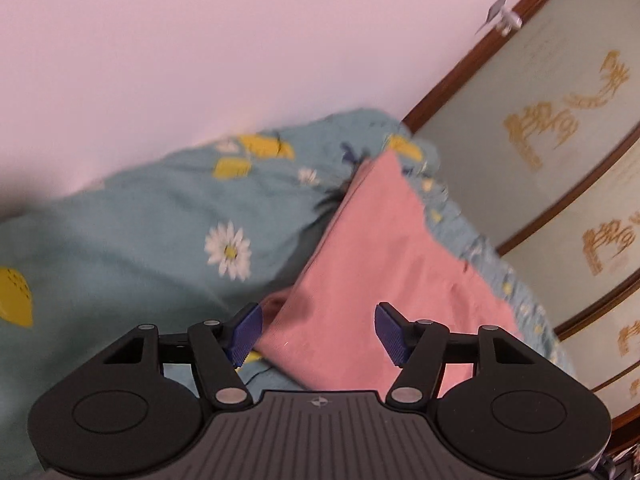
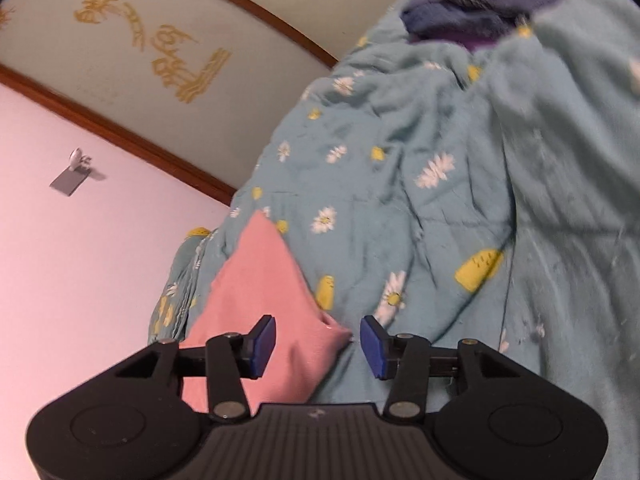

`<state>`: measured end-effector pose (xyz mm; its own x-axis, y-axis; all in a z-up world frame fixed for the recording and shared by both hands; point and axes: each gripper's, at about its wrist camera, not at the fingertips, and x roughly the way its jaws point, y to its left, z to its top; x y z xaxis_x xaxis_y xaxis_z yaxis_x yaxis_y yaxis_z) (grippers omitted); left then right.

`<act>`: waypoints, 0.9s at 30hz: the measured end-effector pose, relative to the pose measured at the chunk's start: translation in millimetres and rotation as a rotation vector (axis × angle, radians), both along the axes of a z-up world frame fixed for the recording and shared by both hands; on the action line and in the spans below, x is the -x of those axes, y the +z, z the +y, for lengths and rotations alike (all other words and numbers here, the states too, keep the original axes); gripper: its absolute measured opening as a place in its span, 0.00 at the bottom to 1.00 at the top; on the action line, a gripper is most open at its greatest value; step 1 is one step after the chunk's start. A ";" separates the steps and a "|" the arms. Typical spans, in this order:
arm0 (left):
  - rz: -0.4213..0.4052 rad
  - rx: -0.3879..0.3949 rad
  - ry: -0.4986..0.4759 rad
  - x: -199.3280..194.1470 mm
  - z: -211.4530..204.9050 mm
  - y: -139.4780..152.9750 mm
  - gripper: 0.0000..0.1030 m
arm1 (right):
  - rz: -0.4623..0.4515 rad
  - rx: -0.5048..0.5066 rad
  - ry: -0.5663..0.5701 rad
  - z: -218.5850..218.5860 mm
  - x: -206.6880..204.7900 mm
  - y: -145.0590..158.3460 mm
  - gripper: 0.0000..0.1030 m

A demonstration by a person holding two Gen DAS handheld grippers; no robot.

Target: Fold clothes

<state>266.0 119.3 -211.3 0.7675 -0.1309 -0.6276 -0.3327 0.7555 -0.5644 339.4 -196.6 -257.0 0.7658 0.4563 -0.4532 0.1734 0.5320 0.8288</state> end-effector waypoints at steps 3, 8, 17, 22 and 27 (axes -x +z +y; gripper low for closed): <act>0.000 0.023 0.004 -7.9 0.6 -7.8 0.60 | 0.002 -0.042 0.003 2.0 -6.1 -10.3 0.45; 0.006 -0.049 -0.016 -12.2 -5.9 -7.9 0.58 | -0.011 0.018 0.017 13.0 -12.4 -11.6 0.36; 0.014 -0.229 -0.111 -15.5 -30.2 -5.3 0.41 | -0.005 0.036 0.006 16.4 -11.2 -13.2 0.28; 0.046 -0.273 -0.096 -16.7 -28.7 -9.0 0.41 | -0.049 0.112 0.016 23.4 -10.1 -3.9 0.38; 0.059 -0.269 -0.115 -18.4 -29.2 -14.6 0.05 | -0.066 0.182 0.072 36.7 -11.4 -1.8 0.09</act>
<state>284.4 90.1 -225.9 0.7183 -0.0373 -0.6947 -0.2630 0.9099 -0.3209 350.7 -159.9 -258.8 0.7646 0.4263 -0.4833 0.0782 0.6830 0.7262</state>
